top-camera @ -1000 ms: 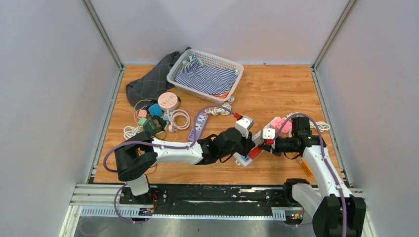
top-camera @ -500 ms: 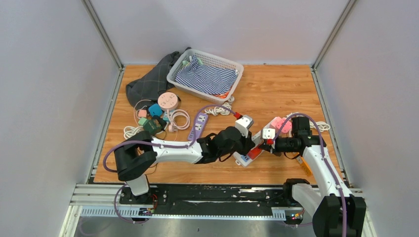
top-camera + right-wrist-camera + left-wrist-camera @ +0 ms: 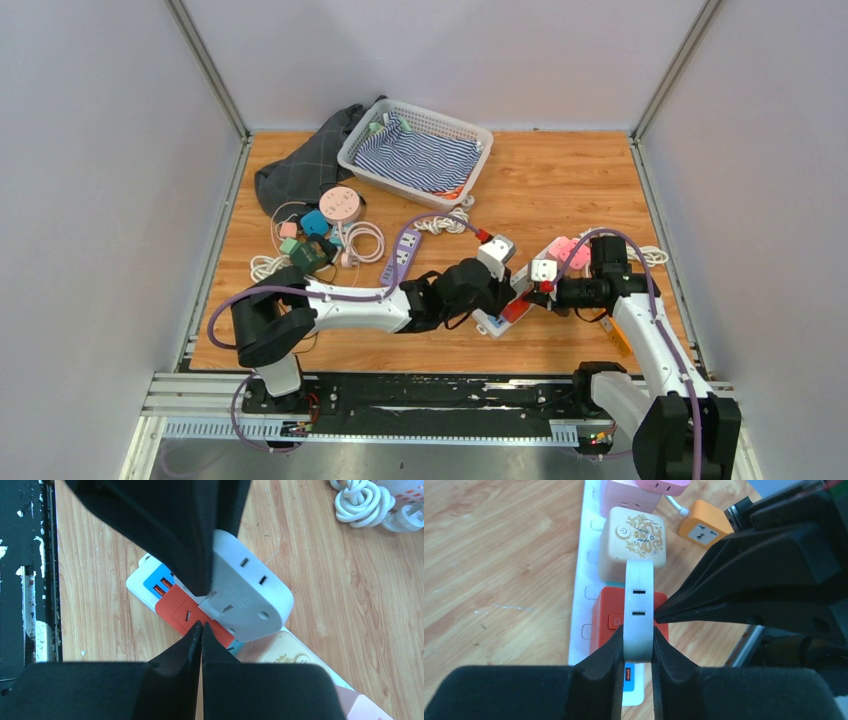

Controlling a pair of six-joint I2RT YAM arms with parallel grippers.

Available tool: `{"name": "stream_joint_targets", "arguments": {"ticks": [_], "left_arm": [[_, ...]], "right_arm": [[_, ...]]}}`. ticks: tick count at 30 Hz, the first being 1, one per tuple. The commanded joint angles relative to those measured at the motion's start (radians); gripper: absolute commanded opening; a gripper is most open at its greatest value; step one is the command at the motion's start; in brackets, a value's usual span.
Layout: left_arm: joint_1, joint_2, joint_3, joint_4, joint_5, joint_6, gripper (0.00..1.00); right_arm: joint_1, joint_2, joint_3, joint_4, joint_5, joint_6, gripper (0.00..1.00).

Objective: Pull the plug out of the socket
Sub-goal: Remove the plug from the socket.

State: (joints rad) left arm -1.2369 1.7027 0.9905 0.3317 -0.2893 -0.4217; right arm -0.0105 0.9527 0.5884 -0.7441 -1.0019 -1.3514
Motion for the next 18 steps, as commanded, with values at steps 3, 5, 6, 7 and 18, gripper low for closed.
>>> {"name": "stream_joint_targets", "arguments": {"ticks": [3, 5, 6, 7, 18], "left_arm": [[0.097, -0.006, 0.05, -0.053, 0.099, -0.067, 0.0], [0.059, -0.024, 0.043, -0.06, -0.032, 0.008, 0.0], [0.032, -0.027, 0.039, -0.064, -0.122, 0.057, 0.0], [-0.001, -0.028, 0.035, -0.067, -0.186, 0.089, 0.0], [0.055, -0.035, 0.034, -0.066, -0.027, -0.088, 0.0]], "right_arm": [[0.037, 0.039, -0.036, -0.127, 0.162, 0.005, 0.05], [0.041, 0.043, -0.033, -0.131, 0.163, 0.003, 0.04], [0.041, 0.039, -0.034, -0.133, 0.164, 0.003, 0.04], [0.04, 0.034, -0.037, -0.132, 0.165, 0.003, 0.04], [0.041, 0.037, -0.035, -0.136, 0.167, 0.003, 0.05]]}}
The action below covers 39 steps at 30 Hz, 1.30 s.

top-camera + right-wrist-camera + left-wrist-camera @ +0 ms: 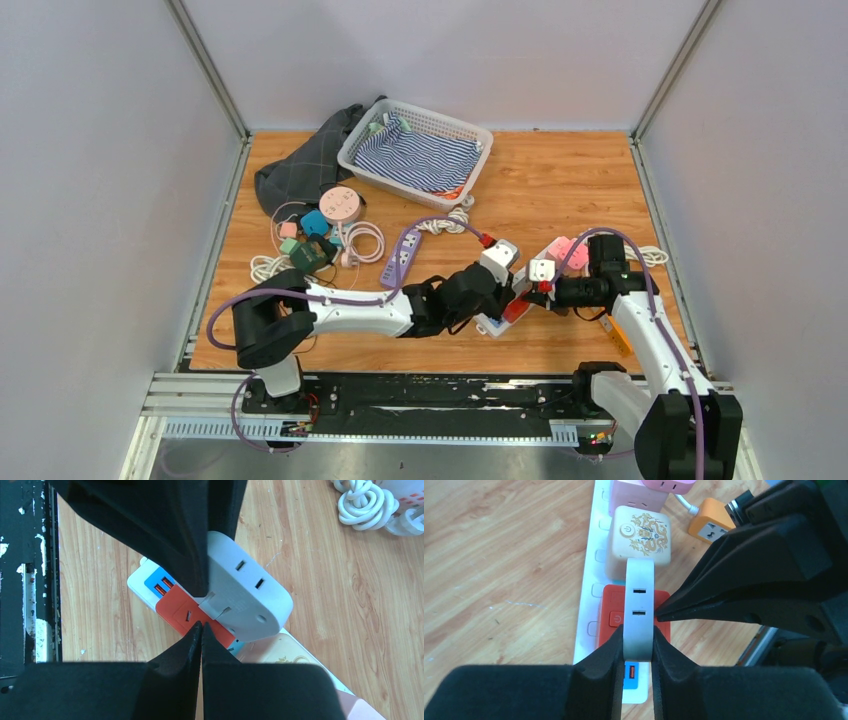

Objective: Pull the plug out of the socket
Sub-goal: Remove the plug from the socket.

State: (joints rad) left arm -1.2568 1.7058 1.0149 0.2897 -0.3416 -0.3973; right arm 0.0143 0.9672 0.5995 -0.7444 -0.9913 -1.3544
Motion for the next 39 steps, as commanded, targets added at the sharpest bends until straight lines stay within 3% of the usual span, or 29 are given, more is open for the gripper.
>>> {"name": "stream_joint_targets", "arguments": {"ticks": [1, 8, 14, 16, 18, 21, 23, 26, 30, 39], "left_arm": [[0.074, -0.046, 0.009, -0.025, 0.028, -0.112, 0.0], [0.036, -0.055, 0.006, -0.026, -0.163, 0.041, 0.0], [0.066, -0.044, 0.017, -0.023, 0.066, -0.099, 0.0], [0.067, -0.046, 0.032, -0.023, 0.065, -0.101, 0.0], [0.052, -0.058, 0.03, -0.026, -0.02, -0.062, 0.0], [-0.016, -0.074, 0.027, -0.025, -0.266, 0.094, 0.0], [-0.044, -0.083, 0.021, -0.024, -0.328, 0.145, 0.0], [-0.04, -0.101, 0.006, -0.021, -0.295, 0.121, 0.0], [0.052, -0.104, 0.012, -0.023, -0.017, -0.043, 0.0], [0.06, -0.167, -0.055, -0.021, -0.015, -0.006, 0.0]], "right_arm": [[0.014, 0.017, -0.048, -0.135, 0.157, 0.006, 0.05], [0.023, 0.035, -0.042, -0.134, 0.157, 0.002, 0.05], [0.022, 0.026, -0.046, -0.133, 0.163, 0.003, 0.05], [0.025, 0.032, -0.044, -0.134, 0.159, 0.001, 0.05], [0.029, 0.034, -0.043, -0.133, 0.16, 0.001, 0.05], [0.029, 0.029, -0.046, -0.135, 0.162, 0.002, 0.05], [0.028, 0.026, -0.047, -0.134, 0.168, 0.002, 0.05], [0.028, 0.033, -0.045, -0.132, 0.172, 0.003, 0.05], [0.036, 0.039, -0.043, -0.131, 0.17, 0.001, 0.05], [0.032, 0.03, -0.041, -0.134, 0.161, 0.003, 0.06]]}}
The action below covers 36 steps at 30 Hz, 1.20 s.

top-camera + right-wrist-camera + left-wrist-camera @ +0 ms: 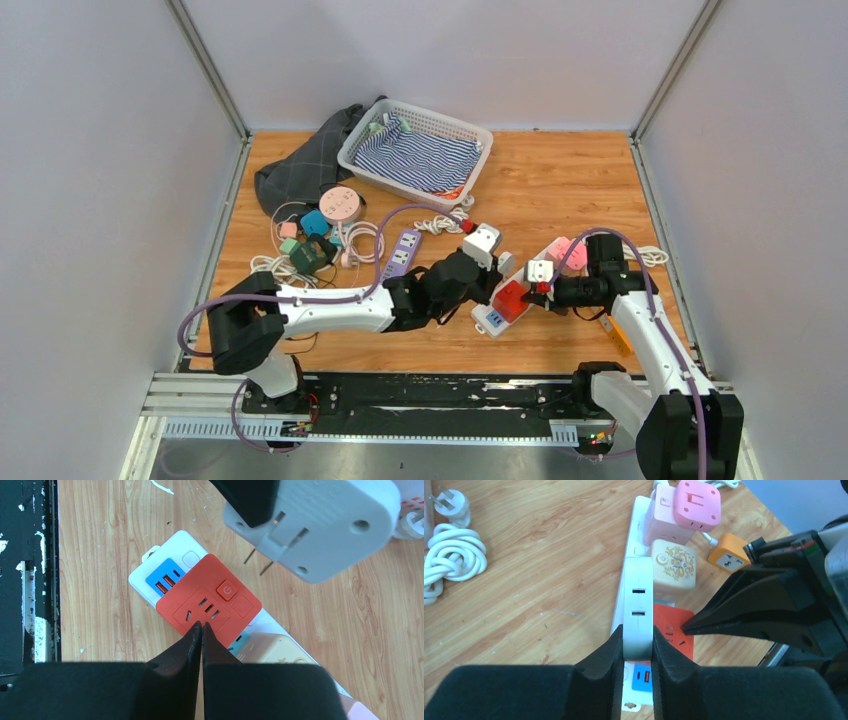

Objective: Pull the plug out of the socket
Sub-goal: Remove the plug from the socket, then place the plug at the center of the board.

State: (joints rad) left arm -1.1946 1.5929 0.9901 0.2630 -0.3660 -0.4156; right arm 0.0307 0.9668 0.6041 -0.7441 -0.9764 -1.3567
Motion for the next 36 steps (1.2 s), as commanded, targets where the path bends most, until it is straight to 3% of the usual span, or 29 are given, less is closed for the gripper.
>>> {"name": "stream_joint_targets", "arguments": {"ticks": [1, 7, 13, 19, 27, 32, 36], "left_arm": [[-0.001, -0.065, -0.033, 0.005, 0.013, 0.026, 0.0], [0.0, -0.156, -0.117, 0.007, 0.04, 0.099, 0.0], [0.028, -0.279, -0.252, 0.005, 0.003, 0.195, 0.0], [0.059, -0.477, -0.417, 0.007, -0.015, 0.158, 0.0], [0.16, -0.623, -0.531, 0.003, -0.021, 0.039, 0.0], [0.321, -0.638, -0.582, 0.001, 0.085, -0.085, 0.0], [0.361, -0.657, -0.605, 0.002, 0.095, -0.129, 0.0]], "right_arm": [[0.016, 0.031, -0.044, -0.137, 0.144, 0.005, 0.07], [0.008, -0.005, -0.036, -0.153, 0.123, 0.014, 0.16], [0.007, -0.057, -0.01, -0.157, 0.078, 0.054, 0.38], [-0.002, -0.131, 0.007, -0.154, 0.046, 0.087, 0.52], [-0.015, -0.161, 0.028, -0.176, 0.028, 0.091, 0.56], [-0.021, -0.175, 0.029, -0.178, 0.034, 0.091, 0.57], [-0.022, -0.183, 0.024, -0.172, 0.034, 0.087, 0.58]]}}
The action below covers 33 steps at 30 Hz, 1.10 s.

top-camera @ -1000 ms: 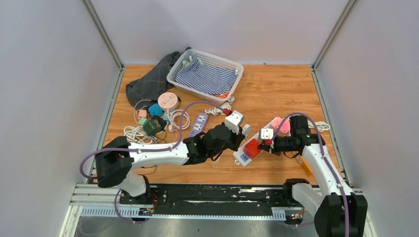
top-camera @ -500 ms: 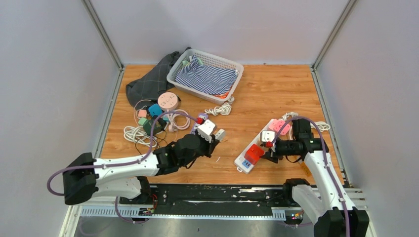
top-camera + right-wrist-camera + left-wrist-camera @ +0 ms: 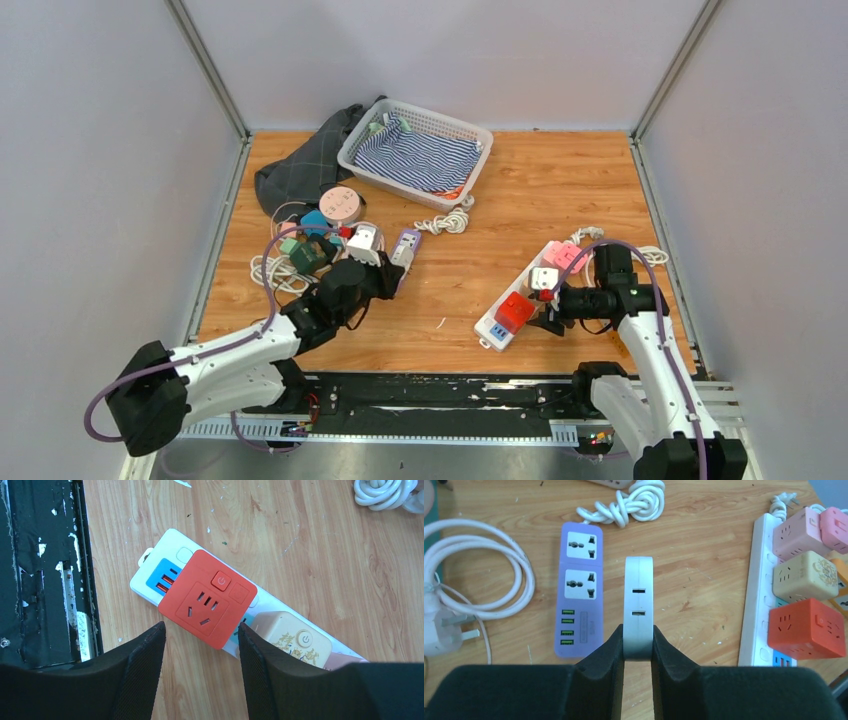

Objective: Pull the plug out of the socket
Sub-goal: Place the plug at the center of the board.

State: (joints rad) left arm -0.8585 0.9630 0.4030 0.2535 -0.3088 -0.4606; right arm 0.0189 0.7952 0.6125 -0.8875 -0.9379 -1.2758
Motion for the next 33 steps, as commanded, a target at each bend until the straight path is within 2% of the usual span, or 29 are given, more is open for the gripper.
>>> {"name": "stream_joint_targets", "arguments": {"ticks": [1, 5, 9, 14, 18, 20, 22, 29, 33], "left_arm": [[0.032, -0.034, -0.026, 0.01, 0.034, -0.099, 0.0], [0.074, -0.079, -0.056, 0.014, 0.039, -0.142, 0.0], [0.107, -0.152, -0.086, 0.01, -0.03, -0.19, 0.0], [0.204, -0.186, -0.081, -0.031, -0.025, -0.241, 0.0], [0.228, -0.131, 0.023, -0.224, -0.081, -0.327, 0.0], [0.228, -0.096, 0.109, -0.426, -0.188, -0.408, 0.0], [0.228, -0.062, 0.166, -0.541, -0.262, -0.441, 0.0], [0.228, -0.047, 0.188, -0.616, -0.307, -0.535, 0.0], [0.228, -0.038, 0.19, -0.658, -0.318, -0.586, 0.05]], "right_arm": [[-0.01, -0.007, 0.013, -0.029, -0.007, 0.005, 0.58], [-0.01, 0.004, 0.012, -0.028, -0.005, 0.004, 0.58], [-0.041, 0.003, 0.01, -0.028, -0.004, 0.004, 0.59], [-0.043, 0.006, 0.006, -0.028, -0.002, -0.005, 0.59], [-0.044, 0.005, 0.004, -0.029, -0.001, -0.008, 0.59], [-0.043, 0.006, 0.003, -0.028, -0.001, -0.009, 0.59], [-0.043, 0.007, 0.003, -0.029, -0.001, -0.011, 0.59], [-0.043, 0.009, 0.0, -0.028, -0.002, -0.016, 0.6], [-0.043, 0.01, 0.0, -0.031, -0.002, -0.018, 0.6]]}}
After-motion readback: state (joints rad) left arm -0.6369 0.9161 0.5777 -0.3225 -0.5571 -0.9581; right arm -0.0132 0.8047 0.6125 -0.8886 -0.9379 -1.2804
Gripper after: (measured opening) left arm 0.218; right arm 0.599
